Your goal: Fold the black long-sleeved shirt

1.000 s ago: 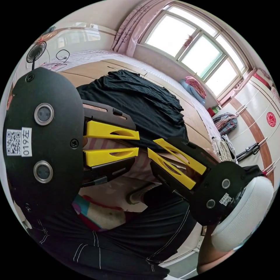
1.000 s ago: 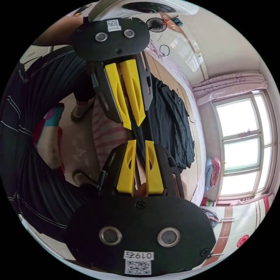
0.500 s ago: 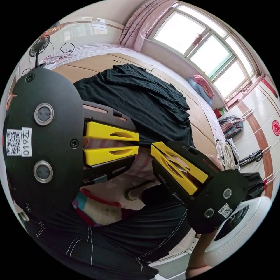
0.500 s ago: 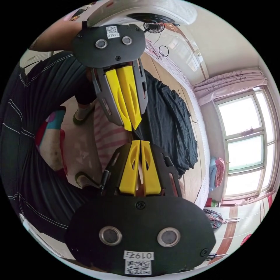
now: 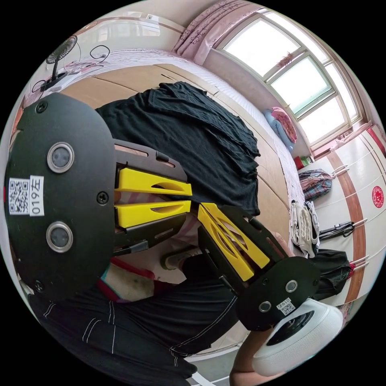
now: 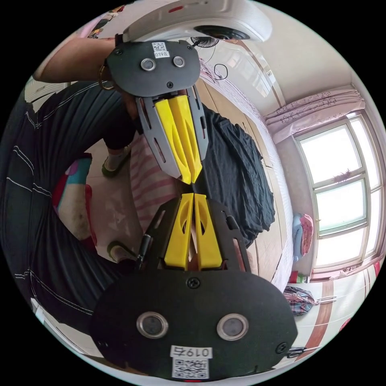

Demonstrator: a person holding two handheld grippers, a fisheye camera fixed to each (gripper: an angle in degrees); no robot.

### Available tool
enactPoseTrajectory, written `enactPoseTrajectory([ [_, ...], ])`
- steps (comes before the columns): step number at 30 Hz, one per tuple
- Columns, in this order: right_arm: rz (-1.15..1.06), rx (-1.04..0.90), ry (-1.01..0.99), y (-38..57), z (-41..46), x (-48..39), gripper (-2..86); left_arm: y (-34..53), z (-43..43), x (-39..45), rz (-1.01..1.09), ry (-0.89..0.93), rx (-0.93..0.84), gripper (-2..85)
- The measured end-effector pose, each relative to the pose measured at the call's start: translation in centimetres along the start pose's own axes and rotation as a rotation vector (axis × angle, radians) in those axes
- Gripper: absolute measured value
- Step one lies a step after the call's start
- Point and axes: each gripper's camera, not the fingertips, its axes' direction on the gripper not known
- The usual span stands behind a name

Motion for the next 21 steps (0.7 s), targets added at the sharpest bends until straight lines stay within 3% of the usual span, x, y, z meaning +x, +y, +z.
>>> enactPoseTrajectory([
  [11,-0.023,-0.01,-0.03,0.7,0.6,0.5,-0.8,-1.4,-0.2,1.2,0.056,0.02,-0.02,0.7],
  [21,-0.015,-0.025,0.08,3.0,-0.8,2.8,4.7,-2.2,-1.5,0.9,0.013,0.051,0.028,0.7],
])
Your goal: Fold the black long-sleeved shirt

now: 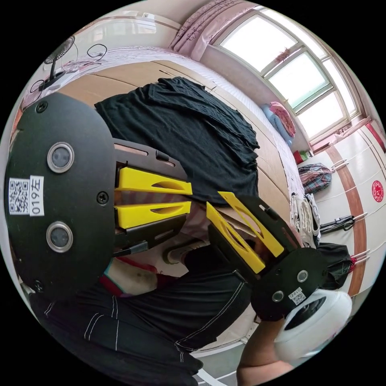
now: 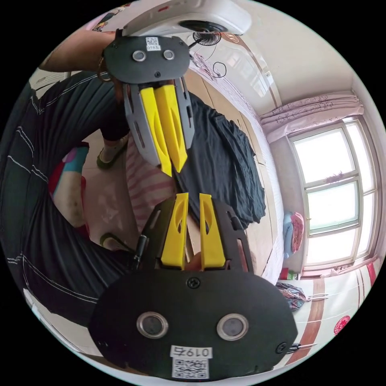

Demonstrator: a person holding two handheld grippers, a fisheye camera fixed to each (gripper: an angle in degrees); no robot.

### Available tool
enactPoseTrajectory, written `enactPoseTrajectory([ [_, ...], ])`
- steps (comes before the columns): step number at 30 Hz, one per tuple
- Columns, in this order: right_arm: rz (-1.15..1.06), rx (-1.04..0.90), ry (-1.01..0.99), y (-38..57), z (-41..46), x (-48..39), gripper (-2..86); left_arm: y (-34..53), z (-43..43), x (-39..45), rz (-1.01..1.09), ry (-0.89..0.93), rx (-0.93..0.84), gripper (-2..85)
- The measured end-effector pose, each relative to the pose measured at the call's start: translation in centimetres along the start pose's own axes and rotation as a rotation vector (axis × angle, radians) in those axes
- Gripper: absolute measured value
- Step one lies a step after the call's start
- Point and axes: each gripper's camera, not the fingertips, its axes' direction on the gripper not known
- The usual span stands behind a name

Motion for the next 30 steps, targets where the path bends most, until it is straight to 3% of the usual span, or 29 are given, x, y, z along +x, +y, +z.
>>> enactPoseTrajectory([
  [20,-0.171,-0.068,-0.028,2.9,0.3,6.1,4.8,-7.9,5.2,-0.6,-0.037,-0.008,-0.055,0.7],
  [30,-0.144,-0.047,-0.033,3.5,-1.6,8.9,-0.8,-8.1,5.7,-1.6,-0.103,0.018,-0.035,0.9],
])
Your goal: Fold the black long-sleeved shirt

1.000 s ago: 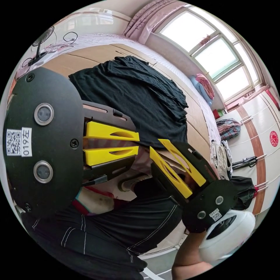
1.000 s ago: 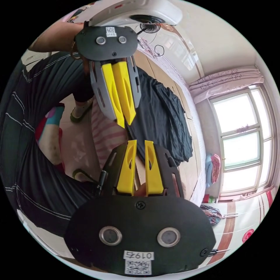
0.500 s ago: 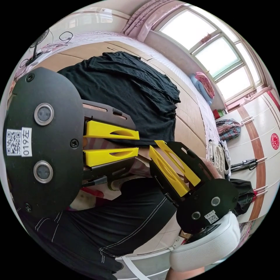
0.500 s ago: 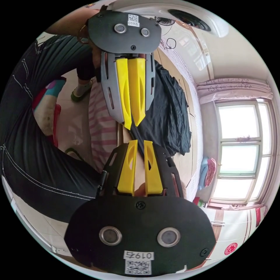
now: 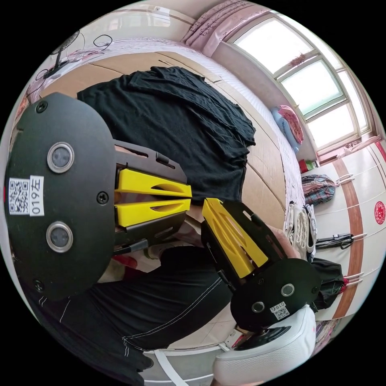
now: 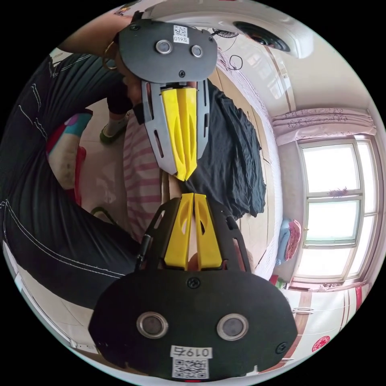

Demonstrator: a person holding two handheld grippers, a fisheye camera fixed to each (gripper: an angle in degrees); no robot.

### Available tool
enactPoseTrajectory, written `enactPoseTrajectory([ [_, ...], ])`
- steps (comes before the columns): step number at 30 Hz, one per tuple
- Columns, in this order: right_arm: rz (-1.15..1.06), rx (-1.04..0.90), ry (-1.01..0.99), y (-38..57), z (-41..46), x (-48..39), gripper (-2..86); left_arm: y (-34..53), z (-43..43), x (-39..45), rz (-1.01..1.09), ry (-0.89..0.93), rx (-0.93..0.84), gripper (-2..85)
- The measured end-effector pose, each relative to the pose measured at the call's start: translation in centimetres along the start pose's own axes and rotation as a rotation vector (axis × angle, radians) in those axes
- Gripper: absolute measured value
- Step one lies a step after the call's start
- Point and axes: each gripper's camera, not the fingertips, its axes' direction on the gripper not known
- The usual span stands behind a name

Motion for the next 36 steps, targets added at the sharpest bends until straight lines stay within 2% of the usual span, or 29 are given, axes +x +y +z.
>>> enactPoseTrajectory([
  [10,-0.04,-0.016,-0.009,0.8,-1.4,1.1,-0.4,0.0,0.9,0.3,0.016,0.009,0.001,0.8],
  [17,0.006,-0.029,0.039,3.2,-2.9,4.0,5.8,0.1,0.0,-0.4,-0.001,0.032,0.051,0.8],
  [26,-0.105,-0.059,-0.002,4.0,-2.6,5.7,5.0,-2.6,2.9,-0.1,0.033,0.0,-0.011,0.7],
  [36,-0.124,-0.042,-0.057,4.5,-3.2,7.0,-0.4,-2.0,4.4,-2.4,-0.085,0.064,-0.035,1.0],
])
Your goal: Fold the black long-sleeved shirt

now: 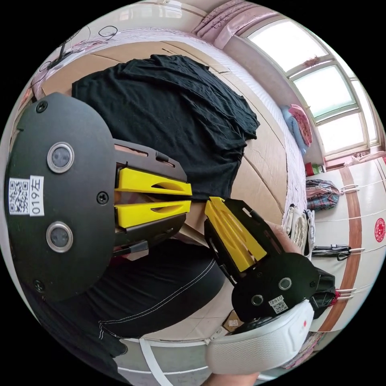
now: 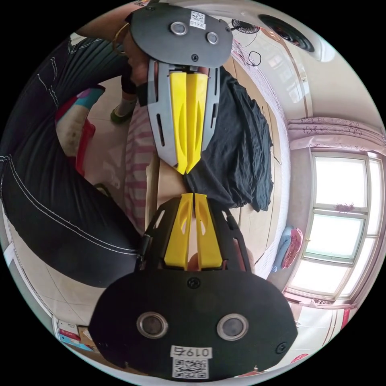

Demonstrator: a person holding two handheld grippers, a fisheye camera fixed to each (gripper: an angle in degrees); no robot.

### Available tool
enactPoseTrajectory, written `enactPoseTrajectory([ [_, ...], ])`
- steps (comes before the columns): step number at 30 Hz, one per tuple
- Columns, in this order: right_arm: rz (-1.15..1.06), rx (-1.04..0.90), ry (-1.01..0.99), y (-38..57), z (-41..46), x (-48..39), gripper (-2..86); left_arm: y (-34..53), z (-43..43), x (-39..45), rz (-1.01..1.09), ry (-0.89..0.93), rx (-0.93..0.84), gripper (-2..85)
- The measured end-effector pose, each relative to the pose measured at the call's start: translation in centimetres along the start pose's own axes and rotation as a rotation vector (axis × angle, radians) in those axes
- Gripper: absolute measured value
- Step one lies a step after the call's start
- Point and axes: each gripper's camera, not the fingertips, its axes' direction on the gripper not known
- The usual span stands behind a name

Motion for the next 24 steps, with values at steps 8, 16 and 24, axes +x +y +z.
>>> enactPoseTrajectory([
  [8,-0.026,-0.028,0.013,0.7,-0.9,-1.0,-1.0,1.0,-0.1,0.0,0.006,0.016,0.029,1.1],
  [16,-0.011,-0.049,0.092,0.2,-0.9,-3.5,-0.9,2.7,0.6,-0.4,-0.005,0.007,0.015,1.3],
  [24,0.041,-0.075,0.215,-0.5,-0.7,-6.9,1.0,5.4,0.1,-1.9,-0.021,0.062,0.055,2.5],
])
